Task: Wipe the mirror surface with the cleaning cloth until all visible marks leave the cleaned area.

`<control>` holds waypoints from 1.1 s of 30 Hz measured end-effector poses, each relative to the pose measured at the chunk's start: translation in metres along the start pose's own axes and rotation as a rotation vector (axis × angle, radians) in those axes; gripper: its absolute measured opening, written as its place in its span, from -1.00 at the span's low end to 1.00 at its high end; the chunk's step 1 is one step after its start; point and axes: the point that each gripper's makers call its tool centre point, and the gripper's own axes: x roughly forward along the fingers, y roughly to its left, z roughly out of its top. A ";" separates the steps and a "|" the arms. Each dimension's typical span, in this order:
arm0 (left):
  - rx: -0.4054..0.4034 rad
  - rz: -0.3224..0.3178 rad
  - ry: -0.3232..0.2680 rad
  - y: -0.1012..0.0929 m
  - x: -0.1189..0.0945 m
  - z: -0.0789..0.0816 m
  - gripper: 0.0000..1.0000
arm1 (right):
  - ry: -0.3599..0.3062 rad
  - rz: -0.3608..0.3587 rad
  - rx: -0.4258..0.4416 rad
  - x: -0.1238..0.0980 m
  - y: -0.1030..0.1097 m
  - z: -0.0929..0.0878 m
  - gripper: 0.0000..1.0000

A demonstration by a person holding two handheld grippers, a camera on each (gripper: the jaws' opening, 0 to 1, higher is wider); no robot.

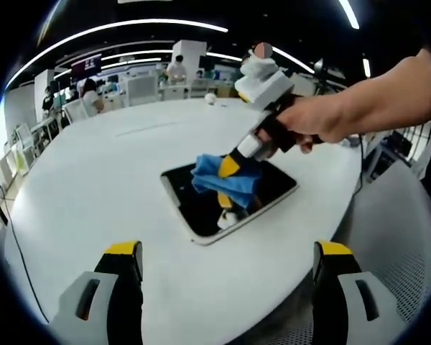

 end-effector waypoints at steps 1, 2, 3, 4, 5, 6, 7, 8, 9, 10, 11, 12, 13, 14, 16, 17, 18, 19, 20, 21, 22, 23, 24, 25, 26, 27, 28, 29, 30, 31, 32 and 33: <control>0.000 -0.001 0.001 0.000 0.000 0.000 0.99 | 0.000 -0.002 0.003 -0.001 -0.002 -0.001 -0.99; 0.001 -0.003 0.003 0.000 0.000 -0.001 0.99 | 0.000 -0.004 0.008 -0.003 -0.006 -0.002 -0.99; 0.004 -0.006 0.005 -0.001 0.000 -0.001 0.99 | -0.001 -0.005 0.012 -0.004 -0.009 -0.002 -0.99; 0.004 -0.007 0.004 -0.001 0.000 -0.001 0.99 | -0.001 -0.007 0.015 -0.005 -0.012 -0.003 -0.99; 0.004 -0.005 0.003 -0.001 0.000 0.000 0.99 | -0.003 -0.009 0.015 -0.006 -0.013 -0.004 -0.99; 0.001 -0.001 0.003 -0.001 0.000 0.000 0.99 | -0.005 -0.013 0.018 -0.008 -0.016 -0.006 -0.99; -0.002 0.000 0.002 0.000 0.000 0.000 0.99 | -0.006 -0.014 0.019 -0.009 -0.018 -0.007 -0.99; -0.003 -0.003 0.002 0.000 0.000 0.000 0.99 | -0.005 -0.018 0.020 -0.011 -0.020 -0.009 -0.99; 0.004 -0.005 0.003 -0.001 0.000 0.000 0.99 | -0.004 -0.020 0.018 -0.012 -0.022 -0.009 -0.99; 0.005 -0.006 0.004 -0.002 0.000 0.000 0.99 | -0.001 -0.023 0.016 -0.014 -0.025 -0.011 -0.99; 0.002 -0.007 0.004 -0.002 0.000 -0.001 0.99 | 0.000 -0.024 0.014 -0.015 -0.026 -0.011 -0.99; -0.003 -0.006 0.003 -0.001 0.000 0.000 0.99 | 0.001 -0.025 0.013 -0.015 -0.028 -0.012 -0.99; -0.006 -0.002 0.001 0.000 0.000 0.000 0.99 | 0.004 -0.030 0.015 -0.017 -0.031 -0.014 -0.99; -0.005 -0.003 -0.001 0.000 0.000 0.000 0.99 | 0.005 -0.030 0.019 -0.018 -0.033 -0.014 -0.99; -0.006 -0.005 -0.001 -0.001 0.000 0.000 0.99 | 0.003 -0.031 0.020 -0.020 -0.036 -0.016 -0.99; -0.002 -0.004 0.003 0.000 0.000 -0.001 0.99 | 0.002 -0.032 0.019 -0.021 -0.038 -0.017 -0.99; -0.002 -0.004 0.004 0.000 0.001 -0.001 0.99 | 0.002 -0.032 0.024 -0.022 -0.040 -0.018 -0.99; -0.002 -0.003 0.003 0.000 0.001 -0.001 0.99 | 0.001 -0.032 0.034 -0.023 -0.042 -0.018 -0.99; 0.000 -0.001 0.003 0.000 0.001 -0.001 0.99 | 0.001 -0.031 0.037 -0.024 -0.043 -0.019 -0.99; -0.003 0.004 0.003 0.001 0.000 -0.002 0.99 | 0.002 -0.035 0.034 -0.025 -0.044 -0.020 -0.99; -0.006 0.006 0.003 0.002 0.000 -0.002 0.99 | 0.002 -0.036 0.032 -0.025 -0.045 -0.020 -0.99; -0.006 0.006 0.005 0.002 0.000 -0.002 0.99 | 0.000 -0.040 0.027 -0.027 -0.047 -0.022 -0.99; -0.002 0.004 0.008 0.001 0.001 -0.002 0.99 | -0.003 -0.042 0.032 -0.028 -0.049 -0.023 -0.99; 0.003 0.001 0.008 0.001 0.001 -0.002 0.99 | -0.003 -0.044 0.034 -0.029 -0.050 -0.023 -0.99; 0.003 0.003 0.006 0.001 0.001 -0.002 0.99 | -0.003 -0.046 0.039 -0.030 -0.053 -0.024 -0.99; -0.002 0.008 0.003 0.002 0.000 -0.001 0.99 | -0.001 -0.046 0.036 -0.030 -0.055 -0.024 -0.99; -0.008 0.012 0.004 0.003 0.000 -0.002 0.99 | 0.004 -0.048 0.030 -0.031 -0.056 -0.024 -0.99; -0.009 0.013 0.004 0.003 0.000 -0.002 0.99 | 0.007 -0.050 0.027 -0.032 -0.058 -0.025 -0.99; -0.008 0.013 0.004 0.003 0.000 -0.002 0.99 | 0.008 -0.051 0.023 -0.033 -0.060 -0.025 -0.99; -0.005 0.013 0.004 0.003 0.000 -0.002 0.99 | 0.008 -0.052 0.024 -0.034 -0.061 -0.026 -0.99; -0.006 0.014 0.002 0.002 0.000 -0.001 0.99 | 0.007 -0.052 0.027 -0.035 -0.062 -0.027 -0.99; -0.006 0.012 0.001 0.002 0.000 -0.001 0.99 | 0.005 -0.051 0.032 -0.035 -0.064 -0.027 -0.99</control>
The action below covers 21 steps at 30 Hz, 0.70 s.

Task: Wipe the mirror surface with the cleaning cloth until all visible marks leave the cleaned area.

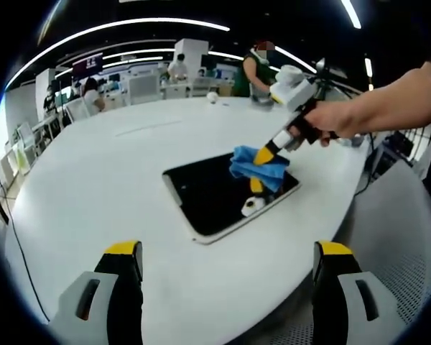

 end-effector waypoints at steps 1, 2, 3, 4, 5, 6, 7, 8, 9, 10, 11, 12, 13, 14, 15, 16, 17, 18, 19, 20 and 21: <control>0.001 -0.002 0.001 0.000 0.000 0.000 0.99 | -0.005 0.004 0.017 -0.001 -0.002 -0.001 -0.99; 0.002 -0.003 0.004 0.000 0.000 -0.001 0.99 | -0.004 0.003 0.016 -0.002 -0.004 -0.001 -0.99; 0.010 -0.008 0.009 -0.001 0.001 -0.002 0.99 | -0.005 0.001 0.014 -0.002 -0.005 -0.002 -0.99; 0.012 -0.008 0.012 -0.001 0.001 -0.002 0.99 | -0.005 -0.001 0.012 -0.003 -0.007 -0.003 -0.99; 0.012 -0.009 0.013 -0.001 0.001 -0.002 0.99 | -0.005 -0.003 0.012 -0.004 -0.009 -0.003 -0.99; 0.012 -0.008 0.013 -0.001 0.001 -0.002 0.99 | -0.003 -0.004 0.015 -0.005 -0.012 -0.004 -0.99; 0.011 -0.007 0.012 -0.001 0.001 -0.002 0.99 | -0.002 -0.005 0.016 -0.005 -0.013 -0.004 -0.99; 0.010 -0.006 0.013 -0.001 0.001 -0.002 0.99 | -0.001 -0.007 0.018 -0.006 -0.015 -0.005 -0.99; 0.011 -0.004 0.016 0.000 0.001 -0.003 0.99 | -0.002 -0.008 0.022 -0.007 -0.017 -0.005 -0.99; 0.013 -0.004 0.018 0.000 0.001 -0.003 0.99 | -0.008 -0.007 0.037 -0.008 -0.019 -0.006 -0.99; 0.013 -0.006 0.018 -0.001 0.001 -0.003 0.99 | -0.011 -0.009 0.048 -0.009 -0.021 -0.007 -0.99; 0.013 -0.007 0.017 -0.001 0.002 -0.003 0.99 | -0.013 -0.011 0.054 -0.010 -0.023 -0.008 -0.99; 0.012 -0.006 0.015 -0.001 0.002 -0.002 0.99 | -0.014 -0.012 0.059 -0.011 -0.024 -0.008 -0.99; 0.008 -0.007 0.010 -0.001 0.002 -0.001 0.99 | -0.012 -0.013 0.060 -0.011 -0.025 -0.009 -0.99; 0.011 -0.007 0.012 -0.001 0.002 -0.002 0.99 | -0.011 -0.015 0.059 -0.012 -0.026 -0.009 -0.99; 0.014 -0.008 0.015 -0.002 0.002 -0.002 0.99 | -0.012 -0.014 0.059 -0.012 -0.026 -0.009 -0.99; 0.013 -0.009 0.017 -0.002 0.002 -0.002 0.99 | -0.012 -0.012 0.056 -0.012 -0.026 -0.009 -0.99; 0.013 -0.009 0.019 -0.002 0.002 -0.003 0.99 | -0.010 -0.010 0.057 -0.012 -0.026 -0.009 -0.99; 0.014 -0.006 0.017 -0.001 0.002 -0.002 0.99 | -0.006 -0.010 0.056 -0.012 -0.026 -0.009 -0.99; 0.012 -0.005 0.015 -0.001 0.002 -0.002 0.99 | -0.001 -0.010 0.052 -0.012 -0.026 -0.009 -0.99; 0.007 -0.002 0.014 0.000 0.001 -0.002 0.99 | 0.002 -0.010 0.044 -0.012 -0.026 -0.009 -0.99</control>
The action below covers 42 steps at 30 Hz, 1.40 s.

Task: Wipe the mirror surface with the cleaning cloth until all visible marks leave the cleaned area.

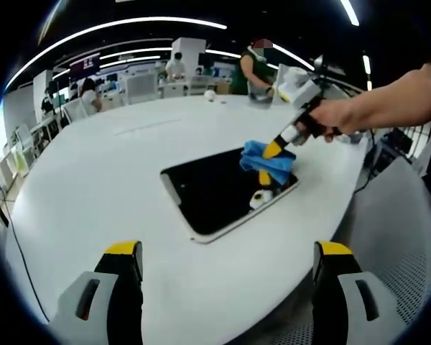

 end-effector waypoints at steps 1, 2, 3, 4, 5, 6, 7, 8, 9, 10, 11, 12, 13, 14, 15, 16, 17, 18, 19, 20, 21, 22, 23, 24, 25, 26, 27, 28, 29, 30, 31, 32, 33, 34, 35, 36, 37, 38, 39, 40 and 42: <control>-0.002 0.002 0.000 0.000 0.000 0.000 0.99 | -0.001 0.000 -0.003 0.000 0.000 0.000 -0.99; -0.001 0.002 -0.001 0.000 0.000 0.000 0.99 | -0.003 0.000 -0.005 0.000 0.000 0.000 -0.99; 0.000 0.000 -0.001 0.000 0.000 0.000 0.99 | -0.005 0.000 -0.003 -0.001 0.000 0.000 -0.99; 0.004 -0.003 0.001 -0.001 0.000 0.000 0.99 | -0.007 0.001 -0.001 -0.001 -0.001 0.000 -0.99; 0.005 -0.003 0.002 -0.001 0.000 0.000 0.99 | -0.006 0.001 0.000 0.000 -0.001 0.000 -0.99; 0.003 0.000 0.001 0.000 0.000 0.000 0.99 | -0.005 0.001 -0.001 0.000 -0.001 0.000 -0.99; -0.001 0.002 -0.001 0.000 0.000 0.000 0.99 | -0.002 0.000 -0.002 0.000 -0.001 0.000 -0.99; -0.003 0.003 -0.001 0.000 0.000 0.001 0.99 | -0.002 0.000 -0.001 0.000 -0.001 0.000 -0.99; -0.002 0.003 0.000 0.001 0.000 0.000 0.99 | -0.002 -0.001 -0.001 -0.001 -0.001 -0.001 -0.99; 0.001 0.002 0.000 0.000 0.000 0.001 0.99 | -0.003 -0.003 0.000 -0.001 -0.002 -0.001 -0.99; 0.001 0.001 -0.001 0.000 0.000 0.001 0.99 | -0.003 -0.004 0.000 -0.001 -0.002 -0.001 -0.99; 0.000 0.003 -0.004 0.001 0.000 0.001 0.99 | -0.002 -0.007 0.000 -0.002 -0.003 -0.001 -0.99; -0.003 0.006 -0.006 0.001 0.000 0.002 0.99 | -0.001 -0.007 0.000 -0.002 -0.004 -0.002 -0.99; -0.003 0.006 -0.007 0.001 0.000 0.002 0.99 | 0.001 -0.011 -0.001 -0.002 -0.004 -0.002 -0.99; -0.003 0.006 -0.008 0.001 0.000 0.002 0.99 | 0.003 -0.012 0.000 -0.003 -0.005 -0.002 -0.99; -0.001 0.006 -0.007 0.001 0.000 0.002 0.99 | 0.004 -0.012 0.001 -0.003 -0.005 -0.002 -0.99; 0.000 0.004 -0.006 0.001 0.000 0.002 0.99 | 0.006 -0.013 0.003 -0.003 -0.006 -0.003 -0.99; -0.002 0.005 -0.011 0.001 0.000 0.003 0.99 | 0.006 -0.013 0.002 -0.003 -0.006 -0.003 -0.99; -0.004 0.007 -0.012 0.001 0.000 0.003 0.99 | 0.008 -0.014 -0.001 -0.003 -0.006 -0.003 -0.99; -0.007 0.008 -0.009 0.001 0.000 0.002 0.99 | 0.010 -0.017 -0.005 -0.003 -0.005 -0.003 -0.99; -0.009 0.007 -0.008 0.001 0.000 0.002 0.99 | 0.011 -0.019 -0.005 -0.003 -0.006 -0.003 -0.99; -0.010 0.005 -0.008 0.001 0.000 0.002 0.99 | 0.011 -0.021 -0.003 -0.003 -0.006 -0.003 -0.99; -0.008 0.002 -0.008 0.001 0.000 0.002 0.99 | 0.016 -0.028 0.010 -0.004 -0.006 -0.003 -0.99; -0.007 0.000 -0.007 0.000 0.000 0.002 0.99 | 0.019 -0.030 0.019 -0.004 -0.006 -0.003 -0.99; -0.008 0.001 -0.005 0.000 0.000 0.002 0.99 | 0.020 -0.029 0.018 -0.004 -0.006 -0.003 -0.99; -0.008 0.004 -0.005 0.001 0.000 0.002 0.99 | 0.021 -0.028 0.018 -0.004 -0.006 -0.003 -0.99; -0.006 0.007 -0.005 0.001 0.000 0.002 0.99 | 0.023 -0.028 0.024 -0.004 -0.006 -0.003 -0.99; -0.006 0.009 -0.005 0.002 -0.001 0.002 0.99 | 0.025 -0.029 0.025 -0.004 -0.006 -0.003 -0.99; -0.007 0.010 -0.005 0.002 -0.001 0.002 0.99 | 0.027 -0.032 0.024 -0.004 -0.006 -0.003 -0.99; -0.006 0.011 -0.006 0.002 -0.001 0.002 0.99 | 0.030 -0.037 0.025 -0.003 -0.007 -0.003 -0.99; -0.005 0.011 -0.005 0.002 -0.001 0.002 0.99 | 0.031 -0.039 0.025 -0.003 -0.007 -0.003 -0.99; -0.005 0.010 -0.003 0.002 -0.001 0.002 0.99 | 0.033 -0.041 0.023 -0.003 -0.006 -0.003 -0.99; -0.005 0.008 -0.003 0.001 -0.001 0.001 0.99 | 0.034 -0.042 0.021 -0.003 -0.006 -0.003 -0.99; -0.003 0.008 -0.002 0.001 -0.001 0.001 0.99 | 0.034 -0.041 0.018 -0.003 -0.007 -0.003 -0.99; -0.002 0.010 -0.003 0.002 -0.001 0.001 0.99 | 0.035 -0.040 0.020 -0.004 -0.007 -0.003 -0.99; -0.005 0.015 -0.007 0.003 -0.001 0.002 0.99 | 0.036 -0.039 0.021 -0.004 -0.007 -0.003 -0.99; -0.011 0.018 -0.010 0.003 -0.002 0.002 0.99 | 0.035 -0.040 0.022 -0.004 -0.007 -0.003 -0.99; -0.018 0.019 -0.014 0.004 -0.002 0.003 0.99 | 0.035 -0.041 0.024 -0.004 -0.007 -0.004 -0.99; -0.016 0.018 -0.014 0.004 -0.002 0.003 0.99 | 0.035 -0.045 0.021 -0.004 -0.006 -0.004 -0.99; -0.012 0.016 -0.012 0.003 -0.002 0.003 0.99 | 0.034 -0.046 0.018 -0.004 -0.006 -0.004 -0.99; -0.007 0.007 -0.014 0.001 -0.001 0.003 0.99 | 0.036 -0.057 0.004 -0.004 -0.008 -0.004 -0.99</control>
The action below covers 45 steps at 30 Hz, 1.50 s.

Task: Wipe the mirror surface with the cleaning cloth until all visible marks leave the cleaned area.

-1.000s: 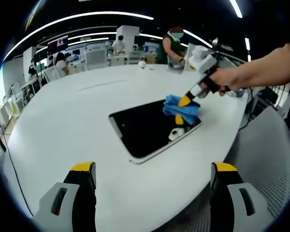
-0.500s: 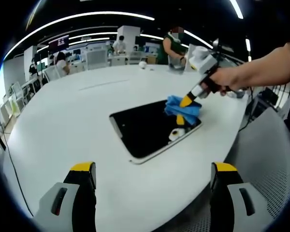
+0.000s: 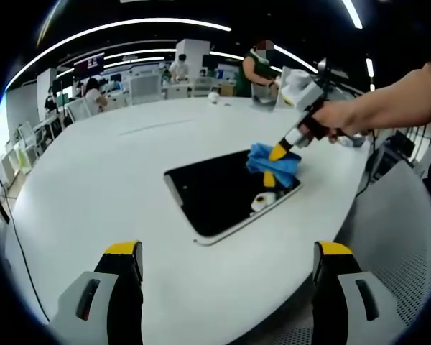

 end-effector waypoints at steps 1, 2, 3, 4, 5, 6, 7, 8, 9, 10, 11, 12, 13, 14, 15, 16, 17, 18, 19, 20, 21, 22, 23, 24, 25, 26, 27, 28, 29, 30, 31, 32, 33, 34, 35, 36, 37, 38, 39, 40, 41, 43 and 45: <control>0.002 -0.006 0.000 -0.002 0.001 0.000 0.99 | -0.002 -0.002 0.000 0.000 0.000 -0.001 -0.99; 0.005 -0.007 0.001 -0.002 0.001 0.000 0.99 | -0.003 -0.003 -0.002 -0.001 0.000 -0.001 -0.99; 0.005 -0.006 0.000 -0.001 0.001 0.000 0.99 | -0.002 -0.002 0.001 -0.001 -0.001 -0.001 -0.99; 0.002 -0.006 -0.002 -0.001 0.001 0.000 0.99 | -0.002 -0.001 0.004 -0.001 -0.001 -0.001 -0.99; 0.005 -0.004 0.000 -0.001 0.000 0.000 0.99 | 0.001 -0.002 0.004 -0.001 -0.001 -0.001 -0.99; 0.007 -0.003 0.001 -0.001 0.000 0.000 0.99 | 0.002 -0.003 0.002 -0.001 -0.001 -0.001 -0.99; 0.005 -0.002 0.000 -0.001 0.000 0.000 0.99 | 0.003 -0.005 -0.001 0.000 -0.001 -0.001 -0.99; 0.004 -0.001 0.000 -0.001 0.000 0.000 0.99 | 0.005 -0.008 -0.010 0.000 0.000 -0.001 -0.99; 0.002 0.001 -0.001 0.000 0.000 0.000 0.99 | 0.006 -0.010 -0.014 0.000 0.000 -0.001 -0.99; 0.003 0.004 -0.003 0.000 0.000 0.000 0.99 | 0.008 -0.012 -0.018 0.000 0.000 -0.002 -0.99; 0.002 0.009 -0.006 0.001 0.000 0.001 0.99 | 0.009 -0.014 -0.022 0.000 0.000 -0.001 -0.99; 0.001 0.012 -0.007 0.001 -0.001 0.001 0.99 | 0.010 -0.015 -0.024 0.000 0.000 -0.001 -0.99; 0.001 0.013 -0.008 0.002 -0.001 0.001 0.99 | 0.011 -0.016 -0.025 0.000 0.000 -0.001 -0.99; -0.002 0.013 -0.013 0.001 -0.002 0.002 0.99 | 0.012 -0.017 -0.029 0.000 0.000 -0.001 -0.99; -0.014 0.011 -0.027 0.000 -0.003 0.005 0.99 | 0.012 -0.018 -0.032 0.000 0.000 -0.002 -0.99; -0.028 0.009 -0.040 0.000 -0.003 0.007 0.99 | 0.011 -0.019 -0.037 0.000 0.000 -0.002 -0.99; -0.024 0.014 -0.040 0.001 -0.004 0.007 0.99 | 0.009 -0.023 -0.042 0.000 0.001 -0.002 -0.99; -0.028 0.014 -0.042 0.001 -0.003 0.007 0.99 | 0.007 -0.026 -0.045 0.000 0.001 -0.002 -0.99; -0.031 0.011 -0.044 0.000 -0.003 0.007 0.99 | 0.006 -0.032 -0.046 -0.001 0.002 -0.003 -0.99; -0.029 0.008 -0.044 -0.001 -0.003 0.008 0.99 | 0.004 -0.036 -0.048 -0.001 0.002 -0.003 -0.99; -0.023 0.002 -0.040 -0.002 -0.002 0.008 0.99 | 0.003 -0.040 -0.049 0.000 0.001 -0.002 -0.99; -0.021 -0.005 -0.037 -0.004 -0.002 0.007 0.99 | 0.003 -0.041 -0.048 0.000 0.001 -0.002 -0.99; -0.007 -0.013 -0.032 -0.006 -0.001 0.007 0.99 | 0.002 -0.041 -0.050 0.000 0.001 -0.003 -0.99; 0.005 -0.014 -0.030 -0.007 -0.001 0.007 0.99 | -0.001 -0.045 -0.064 -0.001 0.003 -0.005 -0.99; 0.016 -0.014 -0.028 -0.007 -0.001 0.006 0.99 | -0.002 -0.046 -0.069 -0.002 0.003 -0.005 -0.99; 0.016 -0.014 -0.029 -0.007 -0.001 0.007 0.99 | -0.002 -0.053 -0.087 -0.002 0.003 -0.006 -0.99; 0.012 -0.014 -0.030 -0.006 -0.001 0.007 0.99 | -0.004 -0.055 -0.092 -0.002 0.003 -0.007 -0.99; 0.003 -0.014 -0.032 -0.005 -0.001 0.006 0.99 | -0.004 -0.055 -0.087 -0.002 0.003 -0.007 -0.99; 0.002 -0.010 -0.029 -0.004 -0.001 0.006 0.99 | -0.003 -0.054 -0.084 -0.003 0.003 -0.008 -0.99; 0.004 -0.008 -0.028 -0.004 -0.001 0.006 0.99 | -0.003 -0.052 -0.083 -0.003 0.004 -0.010 -0.99; 0.003 -0.008 -0.026 -0.004 -0.001 0.006 0.99 | -0.003 -0.048 -0.082 -0.004 0.005 -0.011 -0.99; -0.002 -0.011 -0.027 -0.005 -0.001 0.006 0.99 | -0.003 -0.045 -0.083 -0.004 0.005 -0.012 -0.99; 0.000 -0.014 -0.028 -0.005 0.000 0.006 0.99 | -0.001 -0.043 -0.086 -0.004 0.006 -0.013 -0.99; 0.012 -0.014 -0.026 -0.006 0.000 0.006 0.99 | 0.002 -0.040 -0.091 -0.005 0.007 -0.015 -0.99; 0.013 -0.013 -0.025 -0.006 0.000 0.006 0.99 | 0.004 -0.038 -0.094 -0.006 0.008 -0.016 -0.99; 0.011 -0.010 -0.022 -0.005 -0.001 0.005 0.99 | 0.005 -0.034 -0.097 -0.007 0.009 -0.018 -0.99; 0.007 -0.003 -0.020 -0.004 -0.001 0.004 0.99 | 0.004 -0.030 -0.093 -0.007 0.010 -0.020 -0.99; 0.000 0.005 -0.020 -0.002 -0.001 0.004 0.99 | 0.000 -0.023 -0.085 -0.008 0.010 -0.021 -0.99; -0.002 0.006 -0.020 -0.002 -0.001 0.004 0.99 | -0.005 -0.017 -0.074 -0.009 0.010 -0.022 -0.99; -0.003 0.006 -0.020 -0.002 -0.001 0.004 0.99 | -0.010 -0.010 -0.054 -0.009 0.010 -0.023 -0.99; 0.001 0.002 -0.019 -0.002 -0.001 0.004 0.99 | -0.012 -0.009 -0.051 -0.009 0.010 -0.024 -0.99; 0.009 -0.004 -0.022 -0.004 -0.001 0.005 0.99 | -0.020 -0.009 -0.059 -0.010 0.013 -0.027 -0.99; 0.010 0.001 -0.022 -0.002 -0.001 0.005 0.99 | -0.027 -0.009 -0.073 -0.011 0.015 -0.029 -0.99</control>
